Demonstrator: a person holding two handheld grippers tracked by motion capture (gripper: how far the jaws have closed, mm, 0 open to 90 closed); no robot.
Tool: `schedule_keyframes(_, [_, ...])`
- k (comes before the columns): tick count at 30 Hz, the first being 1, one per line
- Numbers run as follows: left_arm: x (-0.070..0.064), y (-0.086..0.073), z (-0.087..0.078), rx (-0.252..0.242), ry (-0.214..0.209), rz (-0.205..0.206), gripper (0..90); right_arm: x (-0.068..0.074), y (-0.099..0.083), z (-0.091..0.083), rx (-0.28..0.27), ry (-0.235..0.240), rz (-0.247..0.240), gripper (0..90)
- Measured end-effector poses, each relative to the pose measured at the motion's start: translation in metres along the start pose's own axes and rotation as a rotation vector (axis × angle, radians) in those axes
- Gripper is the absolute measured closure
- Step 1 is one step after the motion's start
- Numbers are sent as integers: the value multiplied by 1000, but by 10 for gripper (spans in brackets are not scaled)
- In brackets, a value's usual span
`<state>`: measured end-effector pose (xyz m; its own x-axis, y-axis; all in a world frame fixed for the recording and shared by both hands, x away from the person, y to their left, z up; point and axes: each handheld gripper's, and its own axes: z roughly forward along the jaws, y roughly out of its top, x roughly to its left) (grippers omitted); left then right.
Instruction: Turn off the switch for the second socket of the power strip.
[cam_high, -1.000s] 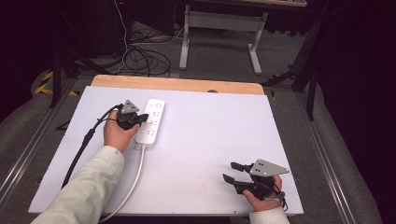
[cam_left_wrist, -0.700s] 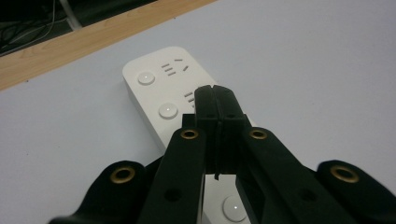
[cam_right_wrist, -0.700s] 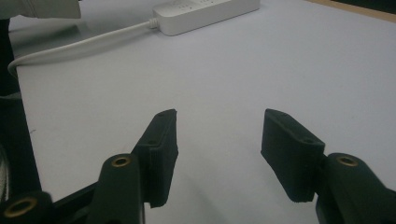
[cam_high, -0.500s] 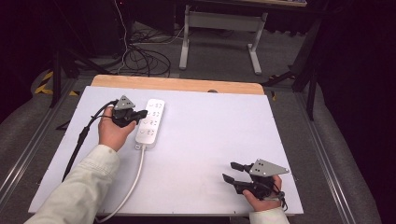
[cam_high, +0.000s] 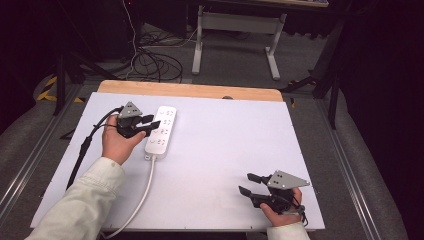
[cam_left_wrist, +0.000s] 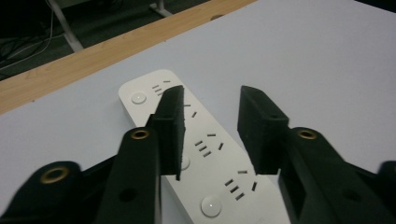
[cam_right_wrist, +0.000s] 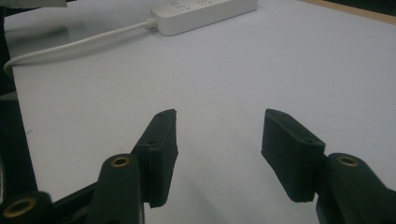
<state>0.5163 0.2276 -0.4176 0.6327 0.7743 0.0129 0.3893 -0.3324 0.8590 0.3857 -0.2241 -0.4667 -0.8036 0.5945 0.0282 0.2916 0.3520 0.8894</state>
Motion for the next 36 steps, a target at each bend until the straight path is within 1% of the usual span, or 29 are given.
schedule_keyframes(2, [-3, 2, -7, -9, -5, 4, 530, 0, 0, 0, -3, 3, 2, 460])
schedule_keyframes(3, [-4, 3, -10, -11, 2, 9, 500, 0, 0, 0, -1, 1, 2, 460])
schedule_keyframes(5, [-7, 5, -16, -29, -15, -8, 446, 0, 0, 0, -1, 4, 2, 460])
schedule_keyframes(6, [-7, 5, -16, -29, -15, -8, 421, 0, 0, 0, -1, 4, 2, 460])
schedule_keyframes(7, [-8, 5, -19, -43, -12, -3, 421, 0, 0, 0, -1, 4, 2, 460])
schedule_keyframes(9, [-11, 7, -26, -50, -20, -4, 351, 0, 0, 0, -1, 4, 3, 459])
schedule_keyframes(11, [-13, 7, -33, -65, -20, 0, 319, 0, 0, 0, -1, 4, 3, 459])
schedule_keyframes(12, [-16, 5, -40, -78, -25, -6, 306, 0, 0, 0, -1, 5, 2, 459])
schedule_keyframes(13, [-16, 5, -40, -78, -25, -6, 293, 0, 0, 0, -1, 5, 2, 459])
schedule_keyframes(14, [-19, 2, -46, -78, -32, -3, 286, 0, 0, 1, -2, 5, 1, 459])
schedule_keyframes(15, [-19, 2, -46, -78, -32, -3, 284, 0, 0, 1, -2, 5, 1, 458])
schedule_keyframes(18, [-23, -3, -55, -74, -36, 5, 274, 0, 0, 1, 0, 0, -1, 458])
schedule_keyframes(19, [-26, -6, -62, -71, -27, 20, 257, 0, 0, 0, -1, -2, 1, 456])
schedule_keyframes(20, [-26, -6, -62, -71, -27, 20, 248, 0, 0, 0, -1, -3, 1, 455])
schedule_keyframes(21, [-27, -9, -69, -77, -24, 33, 242, 0, 0, 1, -1, -3, 1, 454])
schedule_keyframes(22, [-27, -9, -69, -77, -24, 33, 235, 0, 0, 1, -1, -3, 1, 454])
schedule_keyframes(23, [-28, -10, -73, -77, -29, 35, 223, 0, 0, 1, -1, -2, 1, 453])
schedule_keyframes(24, [-29, -12, -77, -79, -37, 27, 223, 0, 0, 1, -1, -2, 1, 453])
schedule_keyframes(25, [-29, -14, -80, -85, -38, 30, 208, 0, 0, 1, -1, -2, 0, 452])
schedule_keyframes(28, [-31, -22, -90, -90, -51, 10, 186, 0, 0, 1, -2, 0, 1, 451])
schedule_keyframes(29, [-31, -28, -96, -89, -61, 15, 182, 1, 0, 1, -3, 1, 1, 451])
schedule_keyframes(30, [-31, -28, -96, -89, -61, 15, 173, 1, 0, 1, -3, 1, 1, 451])
schedule_keyframes(31, [-31, -31, -98, -88, -65, 16, 163, 1, 0, 1, -4, 3, 1, 450])
schedule_keyframes(32, [-30, -34, -101, -84, -64, 31, 155, 1, 0, 1, -5, 4, 2, 449])
schedule_keyframes(33, [-31, -38, -103, -89, -66, 28, 155, 1, 0, 1, -5, 4, 2, 449])
schedule_keyframes(34, [-31, -44, -109, -97, -58, 49, 141, 1, 0, 1, -5, 6, 2, 449])
schedule_keyframes(36, [-31, -47, -111, -98, -60, 56, 133, 1, 0, 1, -5, 6, 2, 449])
